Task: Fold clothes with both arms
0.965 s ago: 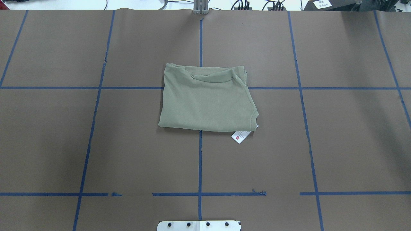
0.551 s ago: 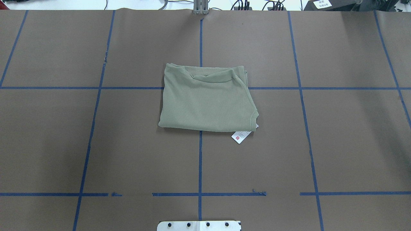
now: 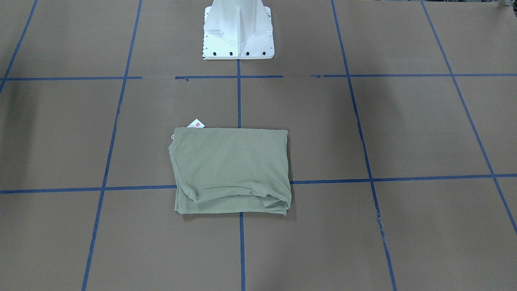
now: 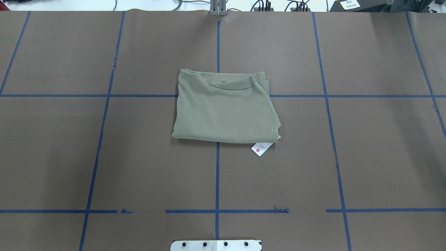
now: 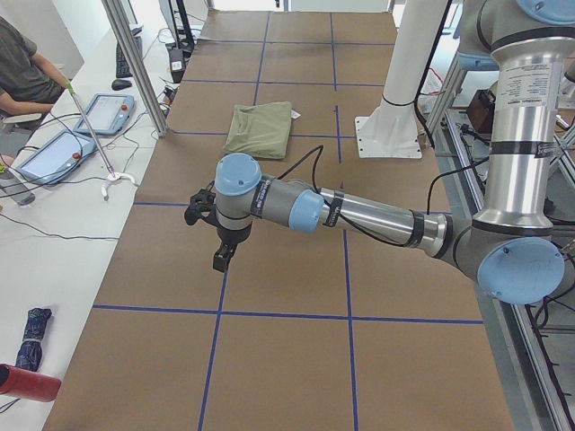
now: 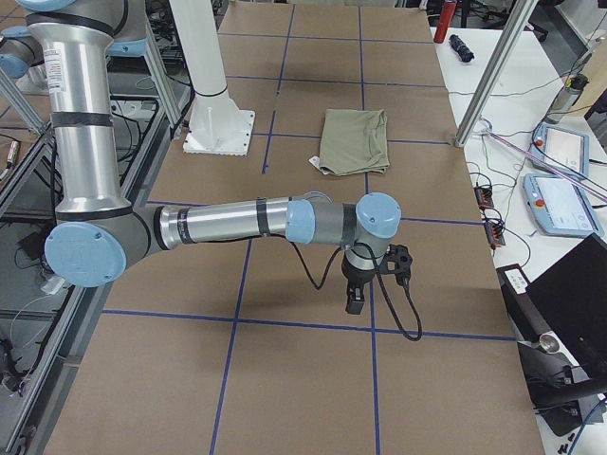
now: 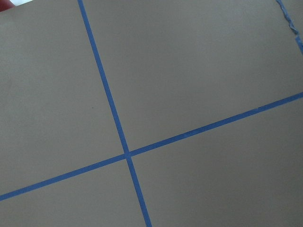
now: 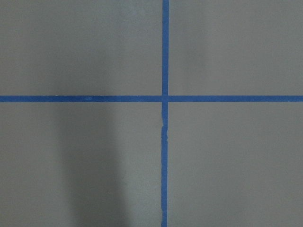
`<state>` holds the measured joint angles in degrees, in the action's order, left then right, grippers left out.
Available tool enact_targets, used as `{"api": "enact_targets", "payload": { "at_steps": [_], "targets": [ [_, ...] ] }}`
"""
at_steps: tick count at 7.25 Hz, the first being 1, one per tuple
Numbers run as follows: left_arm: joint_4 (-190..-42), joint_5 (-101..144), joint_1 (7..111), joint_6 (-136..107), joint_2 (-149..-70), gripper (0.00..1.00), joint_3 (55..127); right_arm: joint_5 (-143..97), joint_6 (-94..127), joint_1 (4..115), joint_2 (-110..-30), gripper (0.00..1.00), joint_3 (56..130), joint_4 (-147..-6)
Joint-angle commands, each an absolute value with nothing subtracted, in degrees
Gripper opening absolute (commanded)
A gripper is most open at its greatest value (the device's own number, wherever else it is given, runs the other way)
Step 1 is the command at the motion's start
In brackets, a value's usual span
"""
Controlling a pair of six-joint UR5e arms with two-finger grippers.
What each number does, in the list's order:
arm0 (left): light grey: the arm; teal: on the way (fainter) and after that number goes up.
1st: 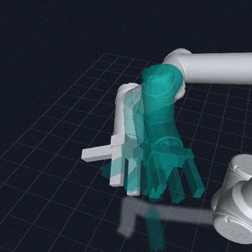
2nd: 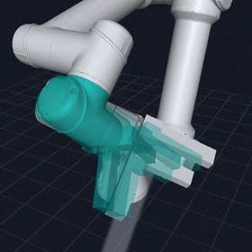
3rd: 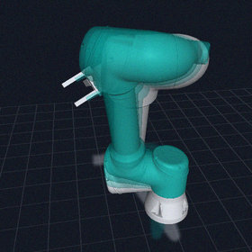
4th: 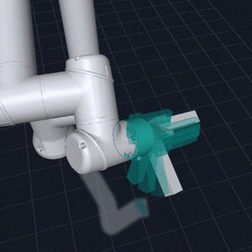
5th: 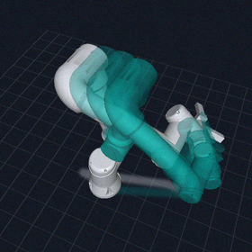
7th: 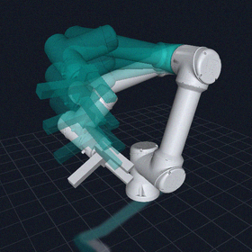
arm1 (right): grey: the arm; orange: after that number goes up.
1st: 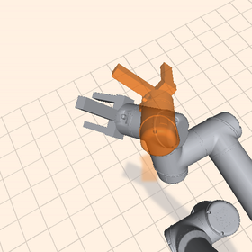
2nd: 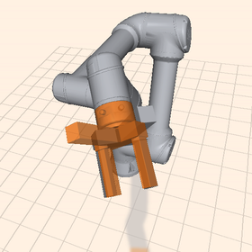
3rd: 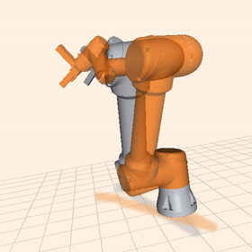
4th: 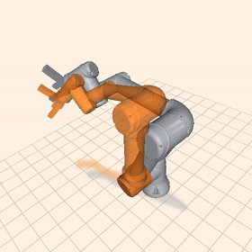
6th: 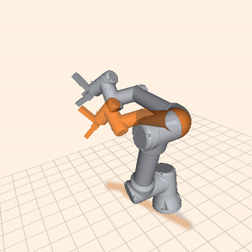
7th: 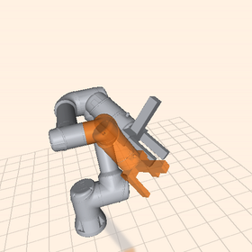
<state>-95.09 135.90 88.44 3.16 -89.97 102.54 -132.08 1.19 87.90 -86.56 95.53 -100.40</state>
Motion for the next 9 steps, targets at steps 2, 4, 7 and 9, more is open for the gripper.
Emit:
{"api": "enact_targets", "payload": {
  "at_steps": [2, 4, 7, 9],
  "targets": [
    [-95.97, 140.27, 88.33, 2.37, -87.98, 1.00, 99.77, -132.36, 1.23, 87.80, -86.66, 1.00, 95.19, -100.55],
    [-95.89, 139.92, 87.89, 2.37, -88.68, 1.00, 98.43, -132.36, 1.32, 87.10, -86.66, 1.00, 95.45, -100.37],
    [-95.71, 139.83, 87.71, 2.72, -88.76, 1.00, 98.09, -132.19, 1.49, 86.13, -86.66, 1.00, 94.75, -99.23],
    [-95.54, 138.61, 87.80, 2.20, -88.16, 1.00, 98.09, -132.19, 1.58, 85.70, -86.57, 1.00, 94.75, -99.14]
  ]
}}
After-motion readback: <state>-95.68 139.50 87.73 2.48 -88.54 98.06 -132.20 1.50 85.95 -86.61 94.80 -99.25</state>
